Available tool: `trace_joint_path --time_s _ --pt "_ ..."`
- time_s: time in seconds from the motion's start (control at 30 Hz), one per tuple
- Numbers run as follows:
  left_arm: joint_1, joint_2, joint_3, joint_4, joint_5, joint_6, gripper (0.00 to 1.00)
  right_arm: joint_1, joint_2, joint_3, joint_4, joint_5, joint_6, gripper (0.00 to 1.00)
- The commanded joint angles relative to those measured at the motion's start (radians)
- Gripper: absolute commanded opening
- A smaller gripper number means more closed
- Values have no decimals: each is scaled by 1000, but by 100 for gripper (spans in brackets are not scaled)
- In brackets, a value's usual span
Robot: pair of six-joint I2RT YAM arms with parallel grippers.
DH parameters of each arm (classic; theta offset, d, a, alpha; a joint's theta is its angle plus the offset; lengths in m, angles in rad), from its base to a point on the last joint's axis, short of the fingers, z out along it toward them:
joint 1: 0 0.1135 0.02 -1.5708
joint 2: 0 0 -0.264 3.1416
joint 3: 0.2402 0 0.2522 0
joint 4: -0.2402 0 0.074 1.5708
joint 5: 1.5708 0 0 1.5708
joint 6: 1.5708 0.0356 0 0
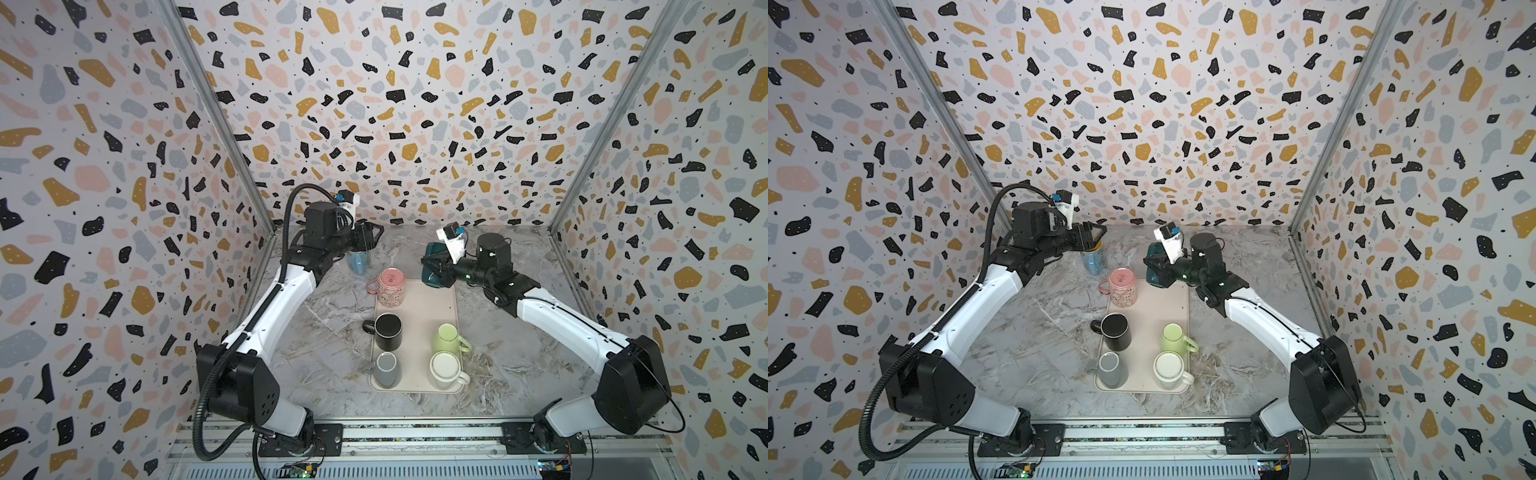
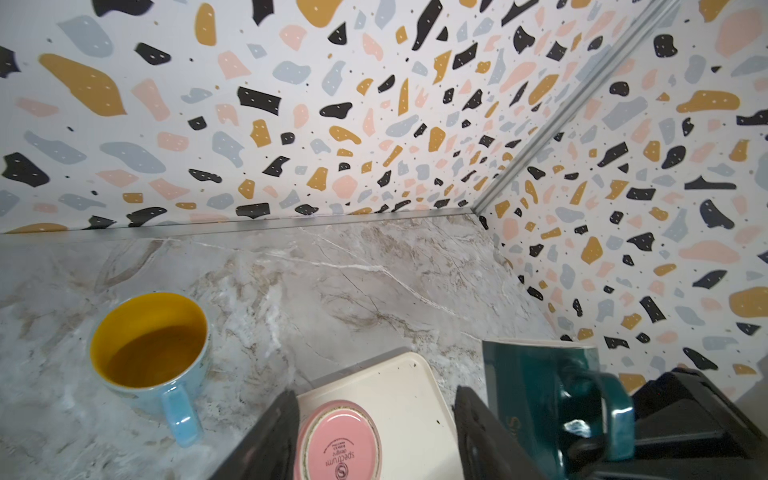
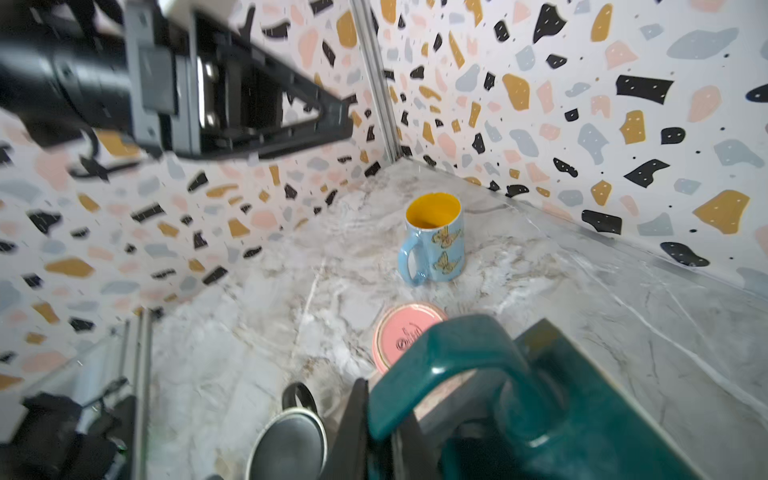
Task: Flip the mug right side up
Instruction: 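Carry the green mug toward the left gripper while the left gripper reaches in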
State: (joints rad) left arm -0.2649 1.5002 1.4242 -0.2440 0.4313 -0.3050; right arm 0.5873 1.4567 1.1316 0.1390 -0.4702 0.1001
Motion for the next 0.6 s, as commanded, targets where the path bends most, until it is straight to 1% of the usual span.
trace_joint_path --time_s 0.0,0.1,0.17,0.37,0.57 --pt "-28 -15 53 -50 119 71 60 71 -71 26 14 150 -291 0" --pt "-50 -14 56 -85 198 110 60 117 -68 29 -6 230 -395 0" --pt "-68 -10 61 -117 237 139 61 137 -68 24 -3 273 -434 0" --pt "-104 17 87 -246 264 217 62 147 -76 17 22 277 -460 0" --pt "-125 17 73 -263 284 237 62 155 -62 27 18 285 -479 0"
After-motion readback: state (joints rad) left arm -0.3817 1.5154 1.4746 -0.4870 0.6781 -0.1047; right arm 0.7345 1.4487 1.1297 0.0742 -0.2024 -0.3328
